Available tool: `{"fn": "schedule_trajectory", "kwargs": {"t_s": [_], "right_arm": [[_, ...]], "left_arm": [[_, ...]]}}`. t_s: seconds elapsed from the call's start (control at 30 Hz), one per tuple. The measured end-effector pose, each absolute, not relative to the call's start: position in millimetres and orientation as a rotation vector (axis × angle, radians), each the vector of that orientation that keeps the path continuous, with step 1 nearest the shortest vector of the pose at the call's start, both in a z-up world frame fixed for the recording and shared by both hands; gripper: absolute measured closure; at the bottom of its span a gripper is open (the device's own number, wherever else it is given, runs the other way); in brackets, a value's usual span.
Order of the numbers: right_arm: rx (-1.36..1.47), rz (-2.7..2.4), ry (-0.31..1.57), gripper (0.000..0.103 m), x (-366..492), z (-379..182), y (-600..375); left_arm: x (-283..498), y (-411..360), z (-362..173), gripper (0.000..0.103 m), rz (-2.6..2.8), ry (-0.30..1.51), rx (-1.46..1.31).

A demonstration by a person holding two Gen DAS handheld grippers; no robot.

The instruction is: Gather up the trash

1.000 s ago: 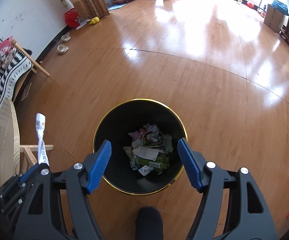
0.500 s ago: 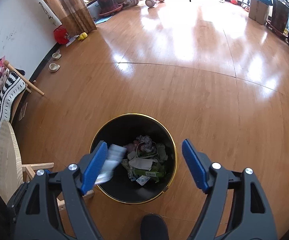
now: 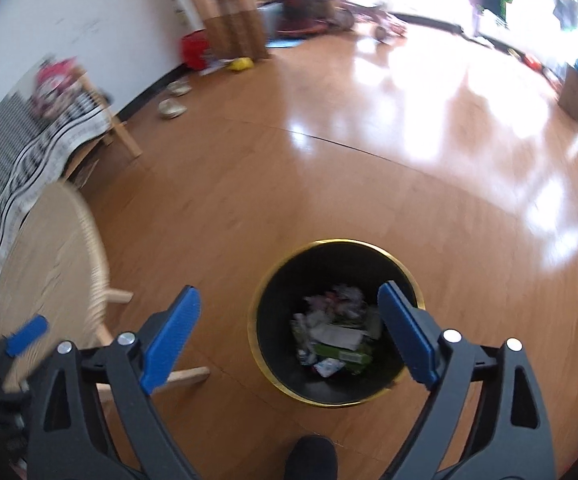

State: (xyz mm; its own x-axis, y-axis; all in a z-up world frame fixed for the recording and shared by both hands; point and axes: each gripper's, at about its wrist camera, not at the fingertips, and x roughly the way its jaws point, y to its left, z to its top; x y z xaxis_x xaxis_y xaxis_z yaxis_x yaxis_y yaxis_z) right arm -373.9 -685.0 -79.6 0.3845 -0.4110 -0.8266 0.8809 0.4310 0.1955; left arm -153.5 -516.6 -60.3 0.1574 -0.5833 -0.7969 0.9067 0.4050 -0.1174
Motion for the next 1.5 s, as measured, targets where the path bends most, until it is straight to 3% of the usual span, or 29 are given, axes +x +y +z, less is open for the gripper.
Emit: {"fn": "schedule_trajectory", "kwargs": {"t_s": [0.43,0.8,1.07,1.5], "right_arm": [[0.415,-0.467,0.791,0.013,-177.1,-17.2,-511.1],[0.184,-0.156,0.807,0.01,-55.0,-0.2,-330.7],[0.132,-0.073,0.822,0.01,-20.9,-14.0,-265.6],[0.138,-0.069,0.84,0.01,-18.3,-24.9,-263.3]], "left_arm": [[-16.4,-283.3,13.9,0.007,-0.606,0.803,0.2],[27.4,-96.3,15.3,0.007,-0.274,0.768,0.094],[47.1,-31.9,0.4,0.007,-0.167,0.799,0.038],[54.7,-26.6,-2.9,0.007,-0.18,0.804,0.03]]}}
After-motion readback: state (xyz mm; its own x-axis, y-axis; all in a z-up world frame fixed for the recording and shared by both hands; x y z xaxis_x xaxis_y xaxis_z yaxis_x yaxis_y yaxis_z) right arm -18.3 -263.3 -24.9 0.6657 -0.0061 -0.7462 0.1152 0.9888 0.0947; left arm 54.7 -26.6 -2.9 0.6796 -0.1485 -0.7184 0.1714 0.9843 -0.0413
